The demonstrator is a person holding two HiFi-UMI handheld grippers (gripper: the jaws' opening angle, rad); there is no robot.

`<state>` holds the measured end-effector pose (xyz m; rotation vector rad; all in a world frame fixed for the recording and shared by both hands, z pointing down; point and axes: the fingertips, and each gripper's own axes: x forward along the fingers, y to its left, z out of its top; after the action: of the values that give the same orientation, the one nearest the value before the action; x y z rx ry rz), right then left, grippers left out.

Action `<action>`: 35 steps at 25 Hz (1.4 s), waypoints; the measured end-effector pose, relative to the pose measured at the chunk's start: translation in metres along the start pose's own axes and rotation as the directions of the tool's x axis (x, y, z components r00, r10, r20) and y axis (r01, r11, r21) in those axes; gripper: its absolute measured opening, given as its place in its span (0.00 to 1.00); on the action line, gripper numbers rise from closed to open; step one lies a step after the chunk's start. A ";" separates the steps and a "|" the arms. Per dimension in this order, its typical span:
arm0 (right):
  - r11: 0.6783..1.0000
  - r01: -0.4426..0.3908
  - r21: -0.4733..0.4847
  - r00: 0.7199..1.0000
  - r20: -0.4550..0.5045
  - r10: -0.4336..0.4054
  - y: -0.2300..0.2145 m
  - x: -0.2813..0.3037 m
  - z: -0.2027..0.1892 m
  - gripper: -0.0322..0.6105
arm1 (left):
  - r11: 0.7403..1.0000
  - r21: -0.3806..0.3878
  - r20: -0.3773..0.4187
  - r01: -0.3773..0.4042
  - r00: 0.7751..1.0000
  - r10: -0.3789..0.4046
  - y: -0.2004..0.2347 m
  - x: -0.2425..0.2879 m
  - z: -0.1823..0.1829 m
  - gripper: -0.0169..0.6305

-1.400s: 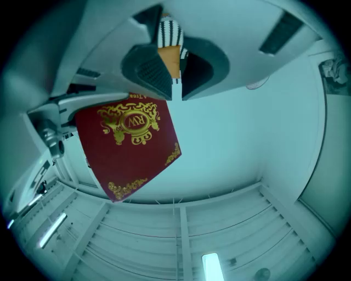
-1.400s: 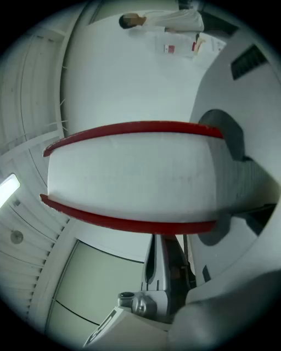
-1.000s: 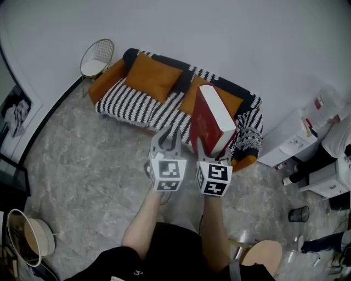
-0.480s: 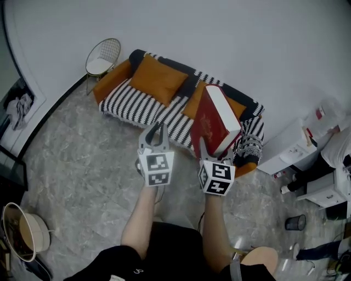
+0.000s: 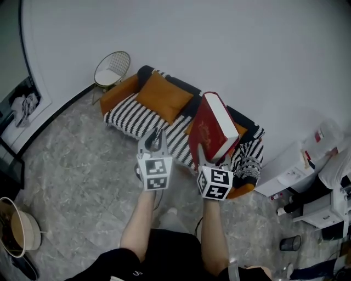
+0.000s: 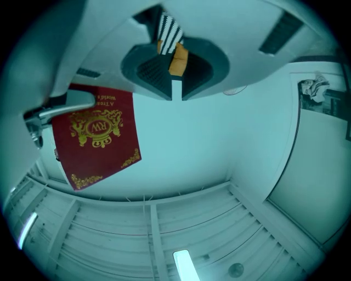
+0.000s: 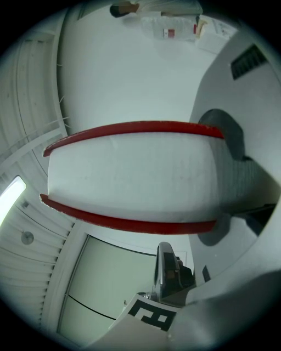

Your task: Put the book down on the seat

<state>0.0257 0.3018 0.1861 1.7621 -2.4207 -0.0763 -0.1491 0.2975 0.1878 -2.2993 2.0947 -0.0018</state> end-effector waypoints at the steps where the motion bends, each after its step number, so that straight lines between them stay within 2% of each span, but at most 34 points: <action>1: 1.000 -0.007 0.001 1.000 0.001 0.007 0.001 0.006 0.001 0.41 | 1.000 0.001 0.000 -0.008 1.000 0.008 0.003 0.004 0.000 0.12; 13: 0.988 -0.146 0.058 0.989 0.028 0.145 0.020 0.140 0.004 0.42 | 0.990 0.052 -0.033 -0.131 0.991 0.133 0.069 0.086 -0.014 0.12; 19: 0.973 -0.226 0.053 0.974 -0.003 0.227 0.007 0.236 0.003 0.42 | 0.970 0.001 -0.048 -0.242 0.969 0.242 0.104 0.159 -0.026 0.11; 25: 0.951 -0.297 0.082 0.952 -0.047 0.302 -0.001 0.345 0.002 0.42 | 0.957 -0.015 -0.115 -0.291 0.951 0.287 0.121 0.236 -0.049 0.11; 28: 0.938 -0.334 0.093 0.939 -0.058 0.340 -0.006 0.390 -0.006 0.42 | 0.944 -0.046 -0.098 -0.328 0.941 0.323 0.131 0.269 -0.051 0.10; 31: 0.932 -0.340 0.123 0.934 -0.075 0.351 -0.014 0.422 -0.018 0.42 | 0.934 -0.029 -0.103 -0.355 0.931 0.351 0.140 0.293 -0.050 0.10; 35: 0.925 -0.351 0.143 0.929 -0.073 0.364 -0.024 0.449 -0.020 0.42 | 0.941 -0.028 -0.115 -0.338 0.936 0.333 0.133 0.328 -0.052 0.10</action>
<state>-0.0834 -0.1311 0.2427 1.2992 -2.6793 0.2059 -0.2517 -0.0425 0.2302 -1.9736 2.5421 -0.0717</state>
